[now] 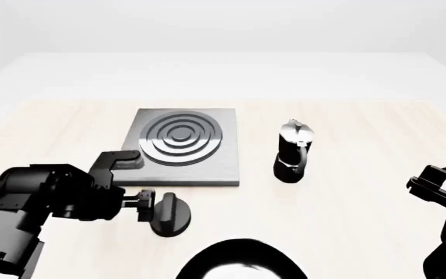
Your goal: Turn on the stove and put the frying pan on it.
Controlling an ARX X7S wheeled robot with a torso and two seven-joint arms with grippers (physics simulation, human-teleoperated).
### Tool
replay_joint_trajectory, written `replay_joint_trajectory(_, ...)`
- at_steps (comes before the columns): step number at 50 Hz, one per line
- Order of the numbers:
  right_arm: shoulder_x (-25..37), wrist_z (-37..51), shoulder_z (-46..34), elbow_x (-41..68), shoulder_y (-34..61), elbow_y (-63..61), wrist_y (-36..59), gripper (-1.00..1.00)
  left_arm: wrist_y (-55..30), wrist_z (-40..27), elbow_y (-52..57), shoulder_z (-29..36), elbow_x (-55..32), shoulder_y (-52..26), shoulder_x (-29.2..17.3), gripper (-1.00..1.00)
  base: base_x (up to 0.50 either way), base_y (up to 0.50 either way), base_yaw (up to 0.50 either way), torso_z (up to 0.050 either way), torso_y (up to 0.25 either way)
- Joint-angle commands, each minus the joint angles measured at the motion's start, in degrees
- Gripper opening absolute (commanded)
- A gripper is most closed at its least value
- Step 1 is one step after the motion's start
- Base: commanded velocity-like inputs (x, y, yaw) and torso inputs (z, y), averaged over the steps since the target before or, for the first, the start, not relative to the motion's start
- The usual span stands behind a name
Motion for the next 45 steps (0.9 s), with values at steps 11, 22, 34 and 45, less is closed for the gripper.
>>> replay_joint_trajectory(11,0.10,0.25,-0.36,0.30,-0.07,0.49,-0.46,1.00,-12.95,-10.55,15.16,-3.09,-4.65,2.00,-3.99,1.00,0.00,0.00,0.00,0.000,0.000)
replay_joint_trajectory(22,0.23,0.41,-0.19,0.60,-0.33,0.15,-0.31,1.00,-11.05,-7.27,15.59,-0.89,-4.45,1.29,-2.17,1.00,0.00,0.00,0.00,0.000,0.000)
replay_joint_trajectory(34,0.33,0.54,-0.01,0.87,-0.59,0.33,-0.53,1.00,-9.51,-4.12,15.55,1.25,-4.20,0.10,0.07,1.00,0.00,0.00,0.00,0.000,0.000)
replay_joint_trajectory(45,0.54,0.73,0.07,1.14,-0.42,0.19,-0.33,1.00,-9.27,-1.20,15.96,3.38,-4.27,-1.01,1.22,1.00,0.00,0.00,0.00,0.000,0.000)
